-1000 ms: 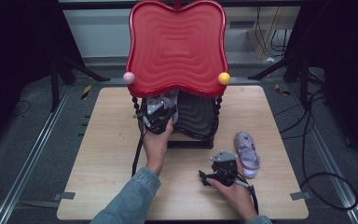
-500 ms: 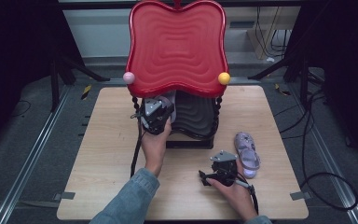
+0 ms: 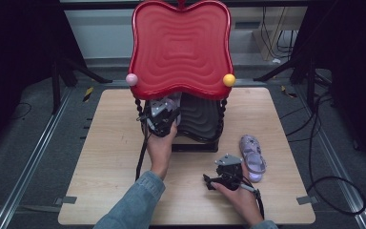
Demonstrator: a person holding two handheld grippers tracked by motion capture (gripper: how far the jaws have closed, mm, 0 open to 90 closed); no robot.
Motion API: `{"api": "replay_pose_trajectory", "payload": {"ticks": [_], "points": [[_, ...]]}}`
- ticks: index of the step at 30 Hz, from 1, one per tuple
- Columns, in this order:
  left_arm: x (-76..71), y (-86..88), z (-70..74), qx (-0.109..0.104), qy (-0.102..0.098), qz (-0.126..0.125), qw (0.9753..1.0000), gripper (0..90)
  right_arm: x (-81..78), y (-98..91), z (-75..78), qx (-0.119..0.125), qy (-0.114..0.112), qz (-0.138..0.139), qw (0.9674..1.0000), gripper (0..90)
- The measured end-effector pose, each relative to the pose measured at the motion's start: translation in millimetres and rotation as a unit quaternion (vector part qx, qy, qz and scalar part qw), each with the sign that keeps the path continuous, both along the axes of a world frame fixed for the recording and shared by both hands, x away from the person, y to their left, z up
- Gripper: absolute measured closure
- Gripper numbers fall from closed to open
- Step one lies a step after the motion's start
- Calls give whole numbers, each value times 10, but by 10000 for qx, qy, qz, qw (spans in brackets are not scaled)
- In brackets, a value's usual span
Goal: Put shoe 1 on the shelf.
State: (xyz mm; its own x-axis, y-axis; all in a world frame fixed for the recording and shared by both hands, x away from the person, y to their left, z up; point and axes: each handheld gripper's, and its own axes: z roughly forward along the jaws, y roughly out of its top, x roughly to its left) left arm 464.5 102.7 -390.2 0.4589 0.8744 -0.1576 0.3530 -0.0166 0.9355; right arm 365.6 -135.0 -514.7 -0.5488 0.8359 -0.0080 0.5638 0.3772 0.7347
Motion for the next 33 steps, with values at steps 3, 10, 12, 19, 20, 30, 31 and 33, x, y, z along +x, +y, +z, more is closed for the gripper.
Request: {"api": "replay_pose_trajectory", "payload": {"ticks": [3, 10, 12, 19, 20, 30, 31, 33], "points": [[29, -14, -9, -9, 63, -45, 10000, 861, 0, 0, 0, 3, 1, 1, 10000, 56], [65, -47, -32, -42, 143, -80, 9999, 832, 0, -1, 0, 4, 5, 7, 10000, 56], [69, -48, -31, -51, 154, -84, 9998, 824, 0, -1, 0, 5, 4, 7, 10000, 56], [86, -82, -20, -87, 257, -65, 9996, 769, 1, -1, 0, -1, 0, 7, 10000, 56], [88, -88, -22, -105, 267, -56, 9996, 761, 1, -1, 0, 0, 0, 9, 10000, 56], [77, -113, 18, -167, 18, -159, 9997, 675, 0, -1, 0, 2, 0, 9, 10000, 56], [71, -111, 27, -199, -8, -159, 9997, 655, 1, -2, 0, 1, -1, 10, 10000, 56], [51, -109, 50, -224, -50, -170, 9996, 655, 0, -2, 0, -1, 0, 11, 10000, 56]]}}
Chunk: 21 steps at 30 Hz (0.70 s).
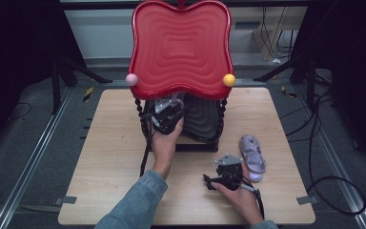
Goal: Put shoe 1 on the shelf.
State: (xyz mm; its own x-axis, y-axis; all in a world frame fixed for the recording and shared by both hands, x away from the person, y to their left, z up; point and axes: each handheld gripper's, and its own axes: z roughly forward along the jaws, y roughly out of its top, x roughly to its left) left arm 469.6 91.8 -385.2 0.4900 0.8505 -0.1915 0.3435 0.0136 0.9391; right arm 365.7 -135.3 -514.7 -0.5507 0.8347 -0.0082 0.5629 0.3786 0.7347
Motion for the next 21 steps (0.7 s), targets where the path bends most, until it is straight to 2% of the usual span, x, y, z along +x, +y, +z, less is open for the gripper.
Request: {"api": "replay_pose_trajectory", "payload": {"ticks": [3, 9, 12, 15, 17, 18, 19, 21], "points": [[-25, 2, 20, 4, -17, -10, 10000, 650, 0, 0, 0, 2, 0, 1, 10000, 56], [-155, 41, 124, 72, -131, -8, 9999, 578, 1, -1, 0, -7, -3, -2, 10000, 56], [-223, 85, 151, 13, -151, -23, 9999, 543, 0, -1, 1, -13, 3, -4, 10000, 56], [-281, 122, 160, 93, -195, -63, 9997, 522, 0, -1, 1, -13, 2, -4, 10000, 56], [-388, 171, 146, 244, -246, -93, 9994, 510, 1, -1, -1, -6, -3, -2, 10000, 56], [-388, 171, 146, 244, -246, -93, 9994, 503, 1, -1, -1, -6, -3, -2, 10000, 56], [-439, 193, 131, 329, -224, -126, 9991, 503, 1, 0, 0, -7, -2, -3, 10000, 56], [-509, 242, 109, 342, -157, -214, 9991, 474, -1, 2, 0, 6, 6, -25, 10000, 56]]}}
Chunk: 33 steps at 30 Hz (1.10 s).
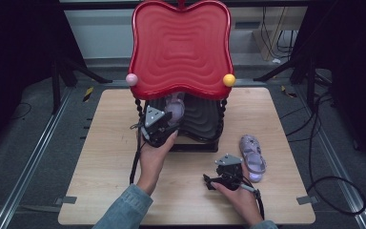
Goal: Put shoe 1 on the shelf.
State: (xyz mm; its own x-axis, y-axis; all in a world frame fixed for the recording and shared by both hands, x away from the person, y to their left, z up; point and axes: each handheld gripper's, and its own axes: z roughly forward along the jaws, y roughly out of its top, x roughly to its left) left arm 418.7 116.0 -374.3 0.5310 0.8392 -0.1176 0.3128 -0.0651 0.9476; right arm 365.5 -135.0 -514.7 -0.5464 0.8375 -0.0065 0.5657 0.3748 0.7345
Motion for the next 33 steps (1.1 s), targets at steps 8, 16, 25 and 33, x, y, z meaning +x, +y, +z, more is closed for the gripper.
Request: {"api": "replay_pose_trajectory", "payload": {"ticks": [8, 16, 25, 33], "points": [[-234, 168, -47, 137, 209, -258, 9994, 382, -65, -31, 100, -178, -204, -90, 9996, 179], [-438, 411, -239, 235, 452, -374, 9980, 311, -213, -197, 627, -114, -667, -341, 9971, 288], [-597, 868, -572, 426, 761, -160, 9961, 245, -159, -653, 1017, -264, -578, -719, 9954, 396], [-557, 1337, -790, 241, 1086, 279, 9934, 147, -52, -966, 1048, -452, -62, -942, 9945, 416]]}}
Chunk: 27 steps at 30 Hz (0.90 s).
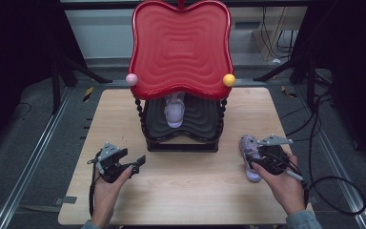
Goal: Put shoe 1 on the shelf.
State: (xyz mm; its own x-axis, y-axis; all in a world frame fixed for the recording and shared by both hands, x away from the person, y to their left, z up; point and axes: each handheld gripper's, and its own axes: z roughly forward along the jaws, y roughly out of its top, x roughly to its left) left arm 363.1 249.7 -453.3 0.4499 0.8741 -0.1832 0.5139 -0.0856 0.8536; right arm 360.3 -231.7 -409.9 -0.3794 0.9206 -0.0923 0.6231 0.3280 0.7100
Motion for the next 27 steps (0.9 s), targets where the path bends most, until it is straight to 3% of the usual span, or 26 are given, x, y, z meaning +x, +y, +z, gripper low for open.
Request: {"api": "replay_pose_trajectory", "payload": {"ticks": [5, 9, 10, 15, 21, 23, 24, 27], "points": [[18, 215, -127, 68, 151, 227, 9996, 123, 62, -90, 9, -60, 141, -77, 9999, 419], [8, 282, -183, 139, 195, 319, 9992, 114, 84, -125, 0, -103, 261, -117, 9995, 428], [1, 305, -198, 203, 204, 355, 9990, 113, 94, -166, -19, -94, 390, -175, 9990, 434], [-7, 358, -222, 340, 207, 447, 9982, 114, 116, -244, -74, -28, 618, -295, 9976, 432], [-17, 385, -257, 415, 248, 493, 9976, 114, 177, -326, -184, -65, 1132, -410, 9927, 449], [-20, 385, -261, 427, 260, 507, 9975, 114, 185, -329, -196, -50, 1207, -409, 9918, 453], [-23, 384, -262, 422, 267, 496, 9975, 115, 223, -330, -248, -36, 1478, -417, 9881, 471], [-20, 377, -265, 451, 279, 482, 9974, 115, 270, -316, -313, -126, 1723, -419, 9841, 503]]}}
